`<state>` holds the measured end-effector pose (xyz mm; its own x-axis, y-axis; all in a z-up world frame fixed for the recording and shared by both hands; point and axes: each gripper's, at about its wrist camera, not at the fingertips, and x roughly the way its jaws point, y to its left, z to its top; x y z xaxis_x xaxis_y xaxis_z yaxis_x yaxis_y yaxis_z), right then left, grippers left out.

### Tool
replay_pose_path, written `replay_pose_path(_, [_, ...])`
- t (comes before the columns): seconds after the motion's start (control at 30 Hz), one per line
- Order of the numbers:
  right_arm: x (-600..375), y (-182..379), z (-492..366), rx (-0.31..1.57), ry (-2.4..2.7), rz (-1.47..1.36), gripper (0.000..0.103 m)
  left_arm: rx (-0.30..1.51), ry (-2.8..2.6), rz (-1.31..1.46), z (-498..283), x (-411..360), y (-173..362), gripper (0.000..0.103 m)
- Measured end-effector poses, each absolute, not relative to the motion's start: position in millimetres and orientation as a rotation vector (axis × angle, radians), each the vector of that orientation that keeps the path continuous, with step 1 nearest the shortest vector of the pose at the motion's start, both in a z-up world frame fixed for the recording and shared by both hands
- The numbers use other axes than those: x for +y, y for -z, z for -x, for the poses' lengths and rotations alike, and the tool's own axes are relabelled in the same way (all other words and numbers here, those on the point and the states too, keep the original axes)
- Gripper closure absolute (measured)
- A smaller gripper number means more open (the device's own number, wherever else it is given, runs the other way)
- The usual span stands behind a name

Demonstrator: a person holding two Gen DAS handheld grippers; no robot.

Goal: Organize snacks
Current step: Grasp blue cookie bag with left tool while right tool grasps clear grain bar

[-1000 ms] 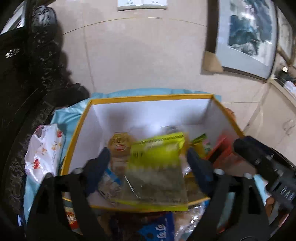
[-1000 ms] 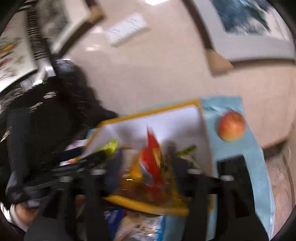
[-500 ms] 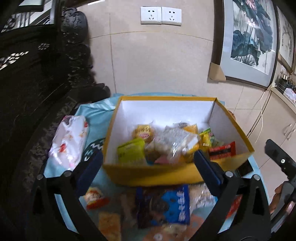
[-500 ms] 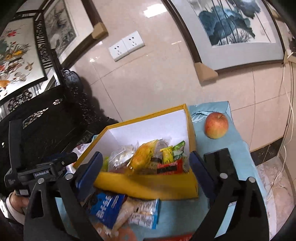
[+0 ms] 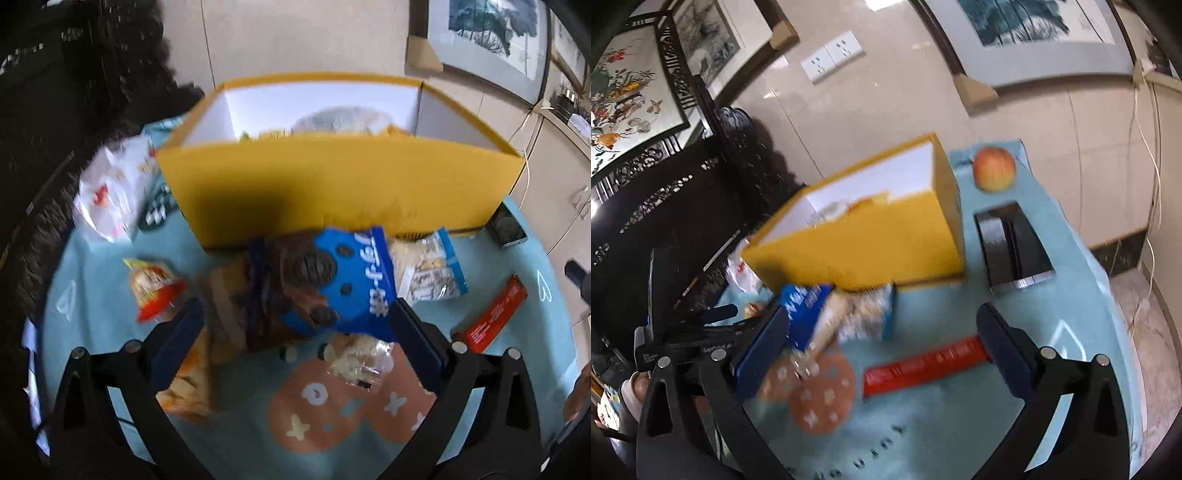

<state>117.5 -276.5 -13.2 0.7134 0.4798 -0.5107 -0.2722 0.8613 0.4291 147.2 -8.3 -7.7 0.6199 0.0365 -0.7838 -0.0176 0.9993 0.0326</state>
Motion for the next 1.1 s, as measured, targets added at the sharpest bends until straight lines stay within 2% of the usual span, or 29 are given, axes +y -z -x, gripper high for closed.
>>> replay_pose_path(0.53, [-284.2,55.1,-133.6,0.735,-0.441,-0.431,0.001,0.941,-0.034,0.067,-178.2,-24.1,32.8,0.002])
replay_pose_path(0.63, [-285.1,55.6,-134.0,0.729,-0.433,-0.433,0.001,0.939,-0.021,0.099,-180.1,-23.7,37.9,0.009])
replay_pose_path(0.7, [-284.3,55.4,-133.5,0.727,-0.437,-0.429,0.001,0.899,-0.01,0.061,-170.7,-27.5,32.0,0.029])
replay_pose_path(0.77, [-282.6,55.2,-132.8,0.728,-0.437,-0.417,0.001,0.877,0.0,0.03,-158.8,-29.4,26.1,0.033])
replay_pose_path(1.1, [-252.5,41.6,-123.1,0.748,-0.477,-0.295,0.001,0.805,-0.013,0.074,-92.0,9.9,-5.7,0.033])
